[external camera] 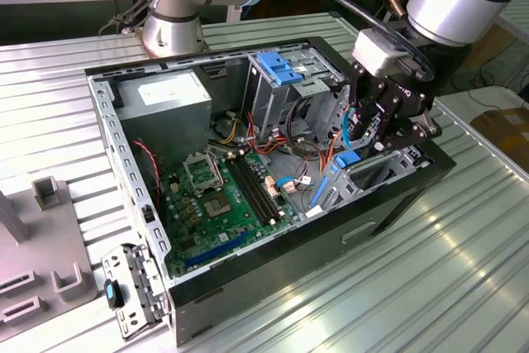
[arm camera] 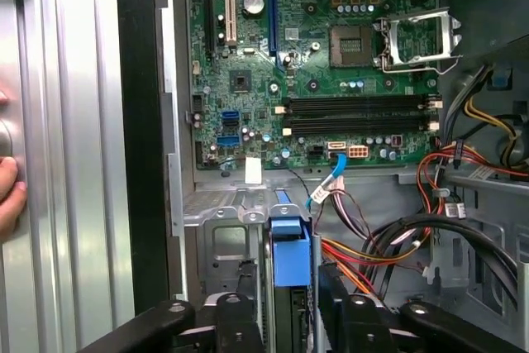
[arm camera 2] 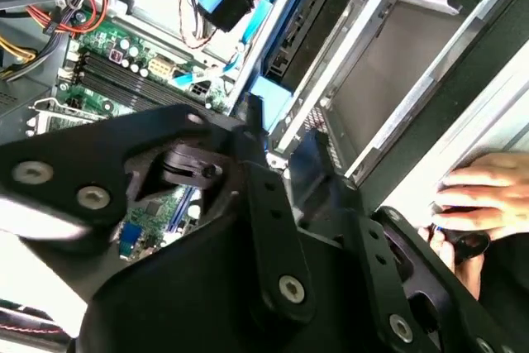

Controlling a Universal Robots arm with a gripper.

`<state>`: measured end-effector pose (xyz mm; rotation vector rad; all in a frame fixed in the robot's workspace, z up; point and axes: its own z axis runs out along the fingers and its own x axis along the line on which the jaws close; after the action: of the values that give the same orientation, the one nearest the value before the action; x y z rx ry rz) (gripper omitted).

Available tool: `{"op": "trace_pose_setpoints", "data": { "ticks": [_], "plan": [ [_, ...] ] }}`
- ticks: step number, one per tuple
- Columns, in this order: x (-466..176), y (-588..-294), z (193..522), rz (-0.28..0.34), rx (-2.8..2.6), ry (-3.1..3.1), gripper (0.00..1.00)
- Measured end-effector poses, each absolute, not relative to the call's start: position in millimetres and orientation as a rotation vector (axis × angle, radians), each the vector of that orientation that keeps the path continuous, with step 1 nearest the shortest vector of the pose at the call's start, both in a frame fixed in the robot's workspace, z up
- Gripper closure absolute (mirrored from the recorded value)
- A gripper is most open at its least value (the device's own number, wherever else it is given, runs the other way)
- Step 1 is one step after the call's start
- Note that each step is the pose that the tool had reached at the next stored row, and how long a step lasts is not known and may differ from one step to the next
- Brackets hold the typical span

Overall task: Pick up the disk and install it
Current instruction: 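Insert the disk into the insertion slot, then insert the first disk wire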

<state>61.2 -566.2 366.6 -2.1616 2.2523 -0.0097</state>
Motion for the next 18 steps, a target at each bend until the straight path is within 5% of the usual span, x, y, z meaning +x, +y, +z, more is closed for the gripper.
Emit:
{"op": "trace_pose_setpoints", "data": {
  "ticks": [4, 18],
  "plan": [
    [84, -566, 364, -0.009, -2.162, 2.252, 0.89],
    [112, -566, 364, -0.011, -2.162, 2.253, 0.89]
  ]
}}
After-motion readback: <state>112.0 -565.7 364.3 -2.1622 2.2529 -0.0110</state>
